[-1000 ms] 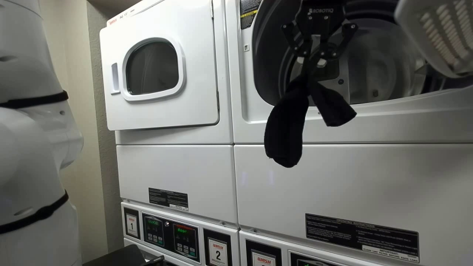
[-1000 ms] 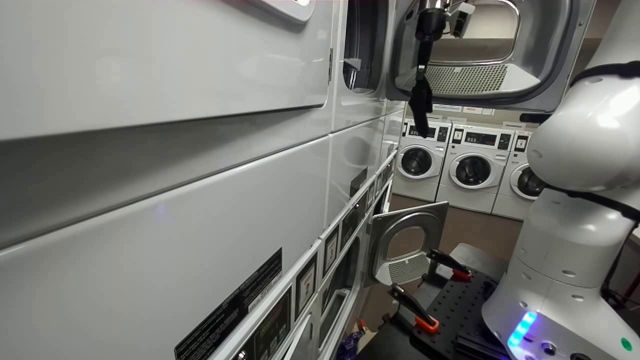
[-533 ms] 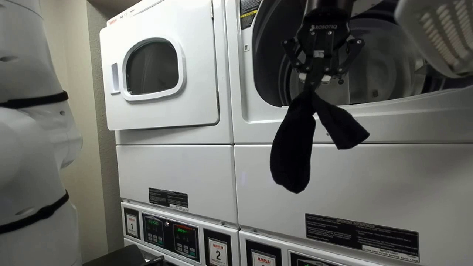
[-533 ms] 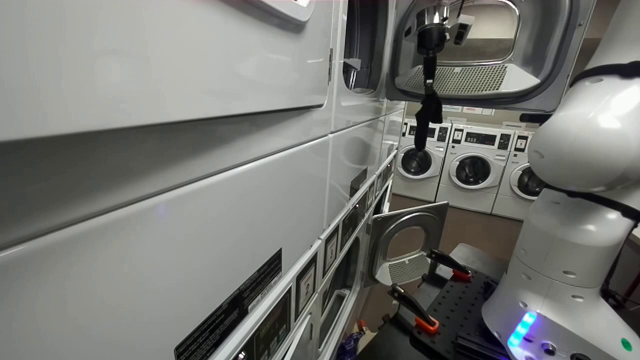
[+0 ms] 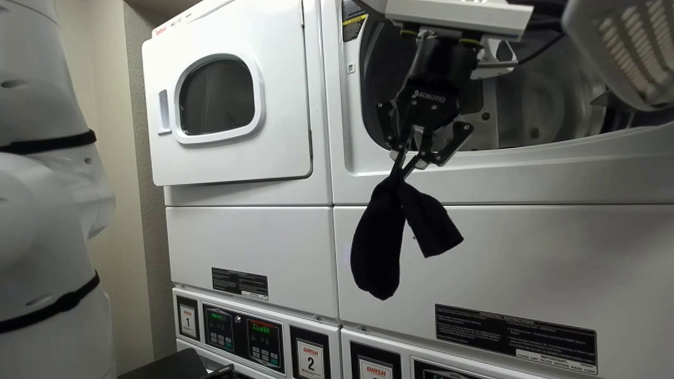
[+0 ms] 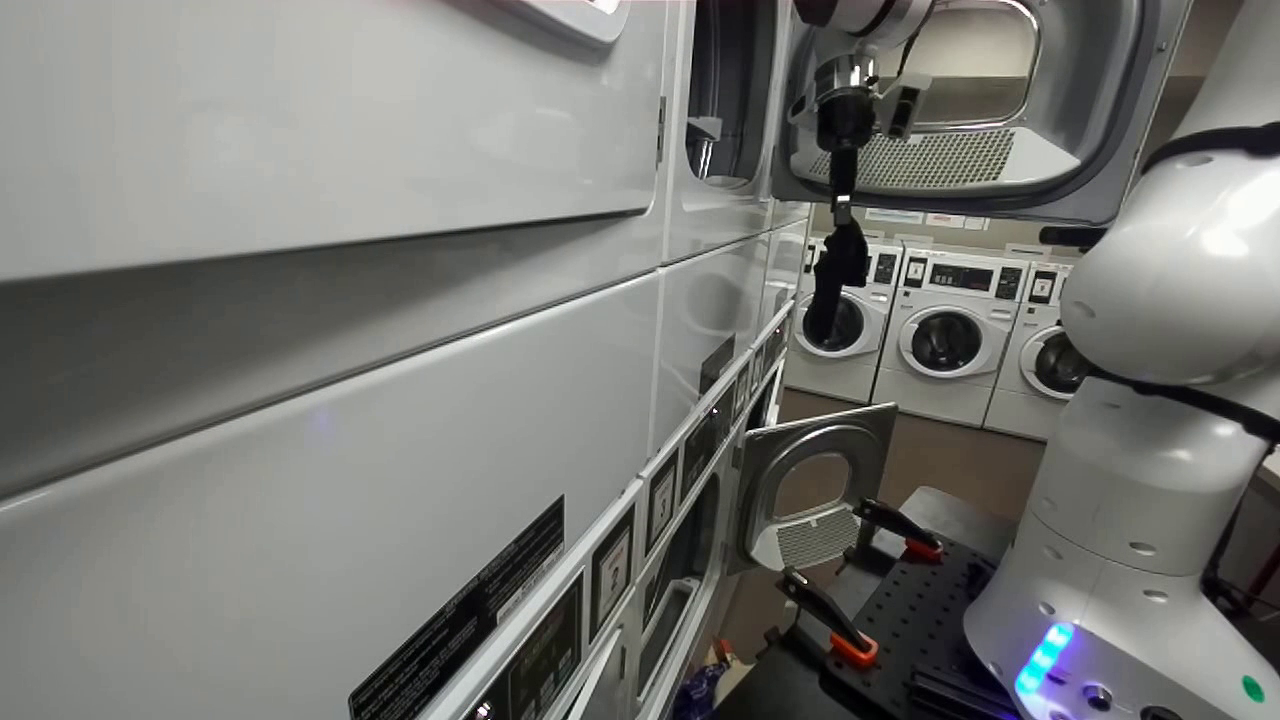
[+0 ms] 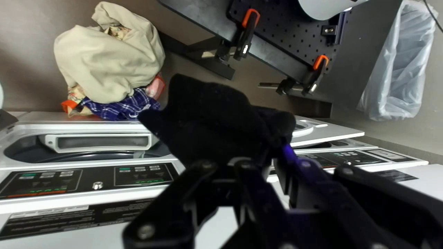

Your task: Remove the black sock from the second upper dryer

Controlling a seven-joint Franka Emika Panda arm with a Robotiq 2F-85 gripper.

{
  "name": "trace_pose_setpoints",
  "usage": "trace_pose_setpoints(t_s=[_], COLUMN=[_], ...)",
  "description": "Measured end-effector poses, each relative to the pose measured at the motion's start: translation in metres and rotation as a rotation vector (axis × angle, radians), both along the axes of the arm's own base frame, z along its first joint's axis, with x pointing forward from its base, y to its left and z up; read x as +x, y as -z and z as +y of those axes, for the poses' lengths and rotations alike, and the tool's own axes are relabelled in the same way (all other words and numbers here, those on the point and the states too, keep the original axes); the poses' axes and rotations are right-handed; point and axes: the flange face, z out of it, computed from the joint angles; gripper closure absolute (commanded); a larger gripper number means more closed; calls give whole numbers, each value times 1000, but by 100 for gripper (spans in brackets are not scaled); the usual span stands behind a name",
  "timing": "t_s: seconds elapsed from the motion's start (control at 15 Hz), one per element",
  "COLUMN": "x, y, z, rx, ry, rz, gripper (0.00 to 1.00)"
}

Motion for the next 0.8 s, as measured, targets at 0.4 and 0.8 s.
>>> trace_pose_setpoints(t_s=[0.4, 0.8], x=[-7, -17], y=[39, 69], z=[45, 104], rx=[118, 149], ry=[-25, -78], rz=[9, -66], gripper=[92, 92])
